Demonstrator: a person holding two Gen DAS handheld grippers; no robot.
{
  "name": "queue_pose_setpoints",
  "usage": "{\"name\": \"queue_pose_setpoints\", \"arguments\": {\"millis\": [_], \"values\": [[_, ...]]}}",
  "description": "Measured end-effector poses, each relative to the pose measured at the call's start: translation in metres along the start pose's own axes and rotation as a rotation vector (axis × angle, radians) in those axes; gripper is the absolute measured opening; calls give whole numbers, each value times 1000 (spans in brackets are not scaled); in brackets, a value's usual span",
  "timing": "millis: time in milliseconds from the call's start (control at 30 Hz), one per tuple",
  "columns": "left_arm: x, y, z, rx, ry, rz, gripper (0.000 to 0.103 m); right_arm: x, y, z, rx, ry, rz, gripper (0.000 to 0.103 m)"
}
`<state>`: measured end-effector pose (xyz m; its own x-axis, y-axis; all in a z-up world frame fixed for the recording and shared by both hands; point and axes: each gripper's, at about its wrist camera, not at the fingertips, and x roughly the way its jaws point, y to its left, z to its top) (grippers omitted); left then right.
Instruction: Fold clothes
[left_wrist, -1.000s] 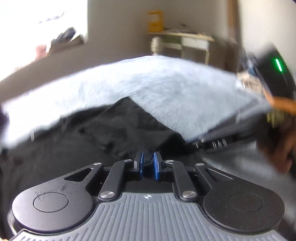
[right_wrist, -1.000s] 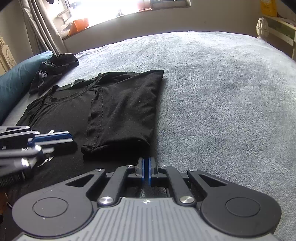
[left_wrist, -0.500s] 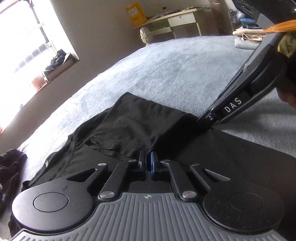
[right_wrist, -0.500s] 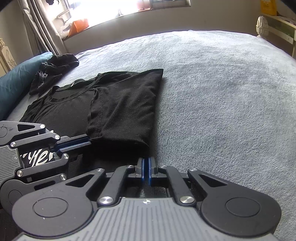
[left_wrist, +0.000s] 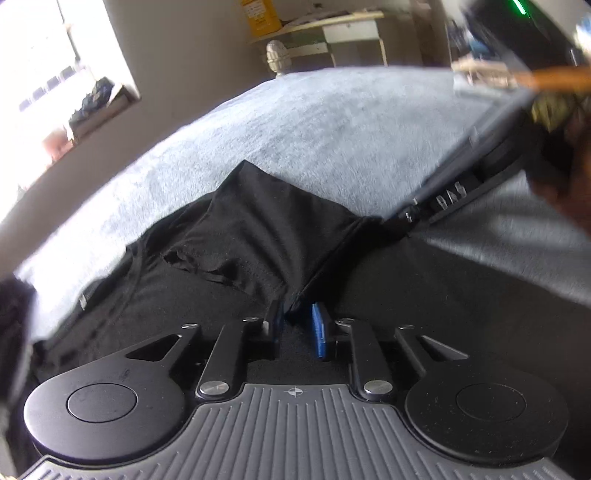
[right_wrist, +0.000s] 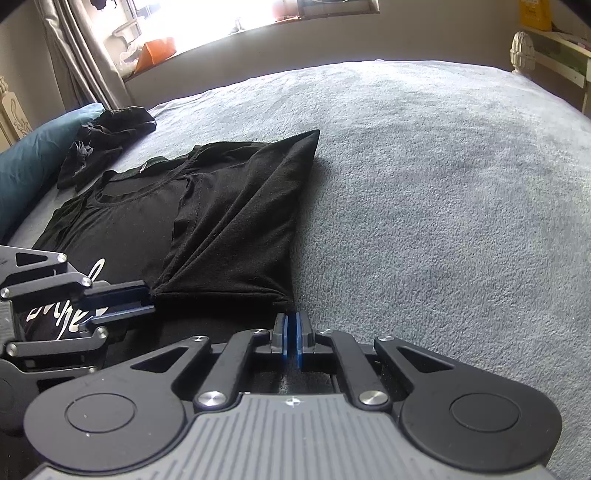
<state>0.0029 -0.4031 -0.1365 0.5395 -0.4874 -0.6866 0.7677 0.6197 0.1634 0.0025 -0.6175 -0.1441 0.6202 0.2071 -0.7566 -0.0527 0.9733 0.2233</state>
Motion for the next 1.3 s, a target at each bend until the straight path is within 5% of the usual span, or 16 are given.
{"name": "queue_pose_setpoints", "arguments": {"millis": [67,200,333,600,767,900,1000,1200,1300], "values": [[-3,29,2,-162,-18,-47,21,0,0,1,2,1,-2,3],[4,84,4,-451,-37,-18,22,-6,1,3,-8,-13,15,5],[27,118,9,-637,-50,-13,22,-18,11,1,-110,-66,24,5],[69,135,24,-759,-27,-31,29,-26,39,1,-306,-92,-14,5],[85,133,19,-832,-31,11,28,-15,21,-3,-234,-29,-57,5],[89,131,16,-844,-48,61,6,-12,9,-3,-152,-20,-36,6],[81,134,17,-863,-71,75,2,-11,6,-3,-119,-19,-26,6],[80,140,13,-850,-52,131,4,-10,3,-3,-112,-20,-23,6],[72,138,12,-823,-53,133,17,-10,3,-3,-110,-20,-19,6]]}}
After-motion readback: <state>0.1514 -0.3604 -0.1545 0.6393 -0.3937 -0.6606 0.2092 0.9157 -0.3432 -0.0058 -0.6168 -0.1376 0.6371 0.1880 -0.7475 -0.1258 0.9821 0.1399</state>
